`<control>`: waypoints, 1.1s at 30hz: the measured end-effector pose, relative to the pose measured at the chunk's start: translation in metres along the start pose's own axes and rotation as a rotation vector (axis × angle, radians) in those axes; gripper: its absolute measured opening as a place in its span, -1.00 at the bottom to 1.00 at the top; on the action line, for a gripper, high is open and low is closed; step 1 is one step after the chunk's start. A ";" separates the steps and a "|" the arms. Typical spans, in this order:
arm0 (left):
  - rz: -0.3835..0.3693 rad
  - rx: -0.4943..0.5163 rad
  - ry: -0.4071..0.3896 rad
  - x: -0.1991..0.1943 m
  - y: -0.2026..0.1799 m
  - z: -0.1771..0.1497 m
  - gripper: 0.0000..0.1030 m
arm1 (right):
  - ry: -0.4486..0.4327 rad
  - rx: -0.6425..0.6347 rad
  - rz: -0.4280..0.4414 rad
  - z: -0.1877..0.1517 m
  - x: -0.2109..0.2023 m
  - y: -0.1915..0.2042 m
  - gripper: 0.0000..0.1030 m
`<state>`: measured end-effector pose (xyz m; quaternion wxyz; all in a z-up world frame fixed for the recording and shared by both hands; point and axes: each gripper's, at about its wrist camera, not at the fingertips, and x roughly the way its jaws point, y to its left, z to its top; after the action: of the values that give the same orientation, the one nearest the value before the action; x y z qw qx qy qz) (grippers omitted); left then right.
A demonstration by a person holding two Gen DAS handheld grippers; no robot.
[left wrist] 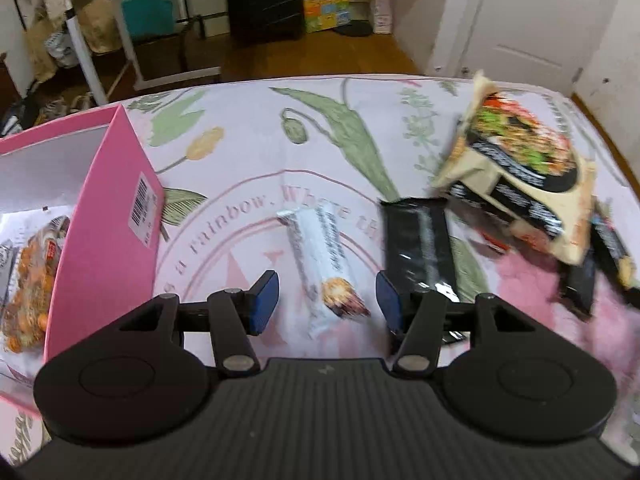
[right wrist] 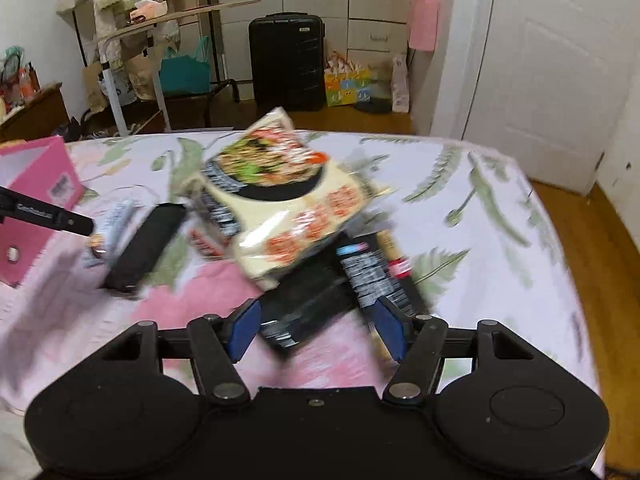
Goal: Organize snacks
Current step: 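Grasp the black NB cracker pack with the right gripper while the left gripper grasps a white bar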
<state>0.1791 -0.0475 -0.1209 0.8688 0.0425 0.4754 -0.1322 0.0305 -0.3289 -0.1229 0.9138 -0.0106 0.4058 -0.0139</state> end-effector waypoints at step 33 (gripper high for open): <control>0.004 -0.042 0.030 -0.012 0.001 -0.017 -0.52 | 0.012 -0.048 0.062 -0.015 -0.005 -0.001 0.03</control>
<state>0.1599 -0.0409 -0.1203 0.8626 0.0271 0.4908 -0.1195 0.0162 -0.3299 -0.1293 0.9108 -0.0200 0.4116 0.0240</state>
